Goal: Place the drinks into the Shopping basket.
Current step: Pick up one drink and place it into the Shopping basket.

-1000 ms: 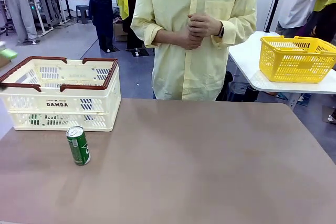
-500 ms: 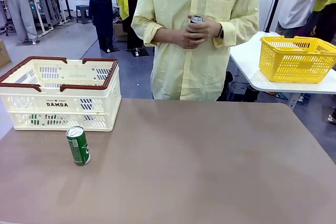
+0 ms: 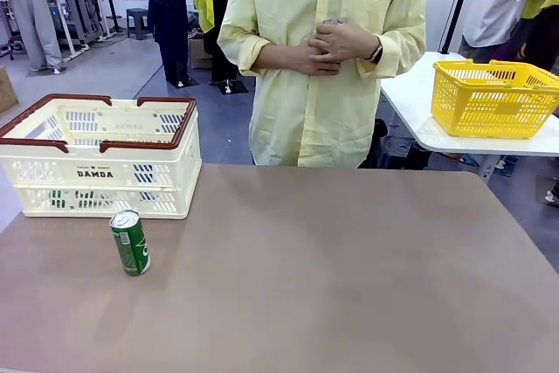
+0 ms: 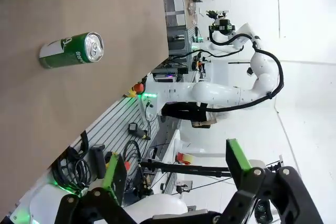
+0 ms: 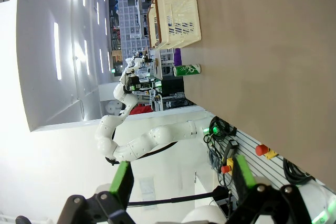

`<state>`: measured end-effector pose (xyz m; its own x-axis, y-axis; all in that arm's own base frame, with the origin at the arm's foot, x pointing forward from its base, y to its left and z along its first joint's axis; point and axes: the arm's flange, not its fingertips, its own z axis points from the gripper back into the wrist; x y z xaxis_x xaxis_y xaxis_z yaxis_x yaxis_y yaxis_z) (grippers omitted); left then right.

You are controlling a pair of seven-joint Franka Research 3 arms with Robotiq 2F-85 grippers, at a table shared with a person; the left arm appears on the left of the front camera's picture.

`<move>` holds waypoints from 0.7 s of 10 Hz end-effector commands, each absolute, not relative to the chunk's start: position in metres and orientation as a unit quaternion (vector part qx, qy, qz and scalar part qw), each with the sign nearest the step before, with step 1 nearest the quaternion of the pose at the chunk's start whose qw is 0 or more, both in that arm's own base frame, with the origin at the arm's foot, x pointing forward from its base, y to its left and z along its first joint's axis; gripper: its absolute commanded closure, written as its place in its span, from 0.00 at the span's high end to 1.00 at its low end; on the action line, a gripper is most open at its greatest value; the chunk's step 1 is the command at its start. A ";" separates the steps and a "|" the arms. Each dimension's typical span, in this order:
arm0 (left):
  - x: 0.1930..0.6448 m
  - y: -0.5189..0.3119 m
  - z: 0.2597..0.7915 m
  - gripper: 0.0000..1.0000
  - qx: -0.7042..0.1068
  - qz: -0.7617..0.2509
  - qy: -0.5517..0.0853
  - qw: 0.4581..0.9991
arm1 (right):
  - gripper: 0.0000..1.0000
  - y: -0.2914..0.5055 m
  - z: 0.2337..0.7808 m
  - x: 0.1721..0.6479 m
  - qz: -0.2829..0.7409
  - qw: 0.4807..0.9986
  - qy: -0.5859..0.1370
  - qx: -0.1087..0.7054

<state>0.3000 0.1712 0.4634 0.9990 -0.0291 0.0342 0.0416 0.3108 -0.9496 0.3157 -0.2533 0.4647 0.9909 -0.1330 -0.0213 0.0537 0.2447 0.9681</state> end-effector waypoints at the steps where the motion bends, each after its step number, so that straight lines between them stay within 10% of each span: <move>1: 0.300 0.170 0.464 1.00 -0.587 -0.023 -0.005 0.810 | 1.00 -0.253 0.470 0.314 -0.061 0.791 -0.024 0.609; 7: 0.317 -0.074 0.521 1.00 -0.049 -0.134 -0.072 0.987 | 1.00 -0.253 0.470 0.314 -0.061 0.791 -0.024 0.609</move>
